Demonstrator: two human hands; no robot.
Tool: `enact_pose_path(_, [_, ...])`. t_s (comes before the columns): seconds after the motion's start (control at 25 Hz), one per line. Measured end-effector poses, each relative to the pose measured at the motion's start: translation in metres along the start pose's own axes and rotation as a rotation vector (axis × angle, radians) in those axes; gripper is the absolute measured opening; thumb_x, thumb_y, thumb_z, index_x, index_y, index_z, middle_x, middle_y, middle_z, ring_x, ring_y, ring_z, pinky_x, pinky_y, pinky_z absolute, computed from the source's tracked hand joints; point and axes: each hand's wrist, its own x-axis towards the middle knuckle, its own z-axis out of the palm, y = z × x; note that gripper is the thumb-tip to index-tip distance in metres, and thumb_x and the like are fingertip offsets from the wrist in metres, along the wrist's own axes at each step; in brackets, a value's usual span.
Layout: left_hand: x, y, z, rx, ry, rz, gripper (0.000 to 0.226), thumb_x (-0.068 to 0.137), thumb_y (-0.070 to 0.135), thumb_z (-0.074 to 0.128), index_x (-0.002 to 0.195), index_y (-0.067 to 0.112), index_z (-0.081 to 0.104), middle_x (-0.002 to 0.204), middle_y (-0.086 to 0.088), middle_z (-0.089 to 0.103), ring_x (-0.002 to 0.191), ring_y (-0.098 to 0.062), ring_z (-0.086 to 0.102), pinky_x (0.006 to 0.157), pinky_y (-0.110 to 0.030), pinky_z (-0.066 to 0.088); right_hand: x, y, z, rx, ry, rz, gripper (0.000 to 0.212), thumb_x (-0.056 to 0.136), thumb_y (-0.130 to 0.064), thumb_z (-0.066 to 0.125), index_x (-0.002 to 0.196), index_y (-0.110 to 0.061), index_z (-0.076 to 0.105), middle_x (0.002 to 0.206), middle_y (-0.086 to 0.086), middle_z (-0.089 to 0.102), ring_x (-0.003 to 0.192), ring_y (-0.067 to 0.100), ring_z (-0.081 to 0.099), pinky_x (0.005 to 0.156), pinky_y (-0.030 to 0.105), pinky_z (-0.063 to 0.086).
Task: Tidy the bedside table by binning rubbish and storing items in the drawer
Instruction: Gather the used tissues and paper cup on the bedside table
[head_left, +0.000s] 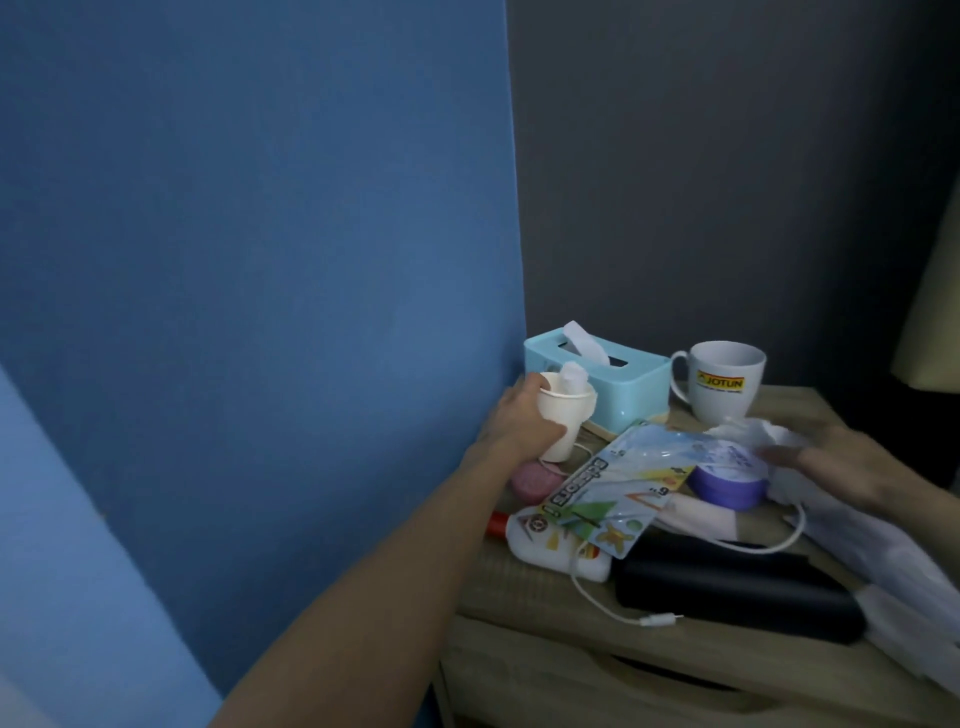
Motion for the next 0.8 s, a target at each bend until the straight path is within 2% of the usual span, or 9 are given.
enact_pose_path(0.12, [0.0, 0.003, 0.002, 0.036, -0.022, 0.059, 0.046, 0.08, 0.012, 0.065, 0.122, 0.018, 0.047, 0.128, -0.015, 0.051, 0.115, -0.033, 0.052, 0.094, -0.039, 0.044, -0.008, 0.001, -0.003, 0.048, -0.053, 0.012, 0.097, 0.066, -0.078, 0.033, 0.136, -0.013, 0.047, 0.143, 0.016, 0.046, 0.127, 0.032, 0.044, 0.104, 0.038, 0.032])
enact_pose_path(0.16, [0.0, 0.005, 0.004, 0.049, -0.001, 0.075, 0.039, 0.08, 0.009, 0.064, 0.115, 0.016, 0.05, 0.124, -0.016, 0.053, 0.112, -0.034, 0.054, 0.092, -0.039, 0.045, -0.01, 0.002, -0.002, -0.001, -0.047, -0.007, 0.11, 0.055, -0.085, 0.021, 0.136, -0.014, 0.046, 0.142, 0.013, 0.047, 0.127, 0.031, 0.045, 0.104, 0.037, 0.033])
enact_pose_path(0.2, [0.0, 0.008, 0.006, 0.045, 0.032, 0.081, 0.028, 0.079, 0.007, 0.063, 0.104, 0.014, 0.054, 0.118, -0.018, 0.057, 0.107, -0.036, 0.056, 0.088, -0.038, 0.047, -0.011, 0.003, -0.001, -0.043, -0.038, -0.029, 0.111, 0.055, -0.086, 0.018, 0.135, -0.014, 0.046, 0.14, 0.013, 0.049, 0.125, 0.031, 0.046, 0.101, 0.036, 0.034])
enact_pose_path(0.28, [-0.002, 0.014, 0.011, 0.022, 0.059, 0.07, 0.013, 0.079, 0.007, 0.061, 0.084, 0.015, 0.052, 0.106, -0.019, 0.061, 0.098, -0.036, 0.06, 0.083, -0.038, 0.051, -0.009, 0.008, -0.002, -0.077, -0.001, -0.053, 0.079, 0.08, -0.068, 0.033, 0.134, -0.011, 0.047, 0.137, 0.017, 0.052, 0.122, 0.031, 0.049, 0.098, 0.035, 0.036])
enact_pose_path(0.36, [-0.002, 0.018, 0.015, 0.055, 0.013, 0.054, 0.007, 0.081, 0.009, 0.059, 0.083, 0.014, 0.054, 0.103, -0.019, 0.063, 0.096, -0.035, 0.061, 0.083, -0.041, 0.052, -0.005, 0.014, -0.001, -0.115, -0.035, -0.089, 0.055, 0.092, -0.047, 0.041, 0.133, -0.011, 0.048, 0.135, 0.018, 0.053, 0.122, 0.03, 0.049, 0.099, 0.035, 0.036])
enact_pose_path(0.48, [0.0, 0.021, 0.018, 0.095, -0.03, 0.062, 0.019, 0.084, 0.014, 0.057, 0.103, 0.011, 0.059, 0.112, -0.018, 0.062, 0.103, -0.034, 0.059, 0.088, -0.042, 0.05, 0.0, 0.023, 0.004, -0.163, -0.071, -0.092, 0.056, 0.091, -0.047, 0.043, 0.134, -0.012, 0.046, 0.138, 0.015, 0.051, 0.126, 0.029, 0.046, 0.106, 0.035, 0.032])
enact_pose_path(0.56, [0.002, 0.022, 0.018, 0.099, -0.047, 0.06, 0.036, 0.085, 0.019, 0.059, 0.12, 0.018, 0.052, 0.124, -0.015, 0.056, 0.112, -0.033, 0.054, 0.095, -0.041, 0.046, -0.001, 0.024, 0.004, -0.143, -0.054, -0.114, 0.062, 0.089, -0.052, 0.041, 0.136, -0.012, 0.043, 0.141, 0.015, 0.048, 0.128, 0.029, 0.044, 0.107, 0.035, 0.03])
enact_pose_path(0.68, [0.001, 0.024, 0.017, 0.113, -0.014, 0.069, 0.055, 0.084, 0.022, 0.058, 0.135, 0.028, 0.04, 0.136, -0.012, 0.045, 0.124, -0.032, 0.045, 0.103, -0.043, 0.04, -0.005, 0.025, 0.002, -0.148, -0.083, -0.142, 0.093, 0.073, -0.076, 0.029, 0.138, -0.011, 0.04, 0.144, 0.013, 0.044, 0.13, 0.029, 0.041, 0.109, 0.037, 0.03])
enact_pose_path(0.8, [-0.031, 0.035, 0.017, 0.013, 0.151, 0.167, 0.048, 0.086, 0.021, 0.054, 0.131, 0.026, 0.042, 0.139, -0.005, 0.042, 0.126, -0.028, 0.042, 0.104, -0.045, 0.037, -0.022, 0.016, -0.005, -0.158, 0.067, -0.174, 0.07, 0.087, -0.059, 0.037, 0.14, -0.014, 0.037, 0.15, 0.012, 0.035, 0.136, 0.028, 0.034, 0.11, 0.04, 0.029])
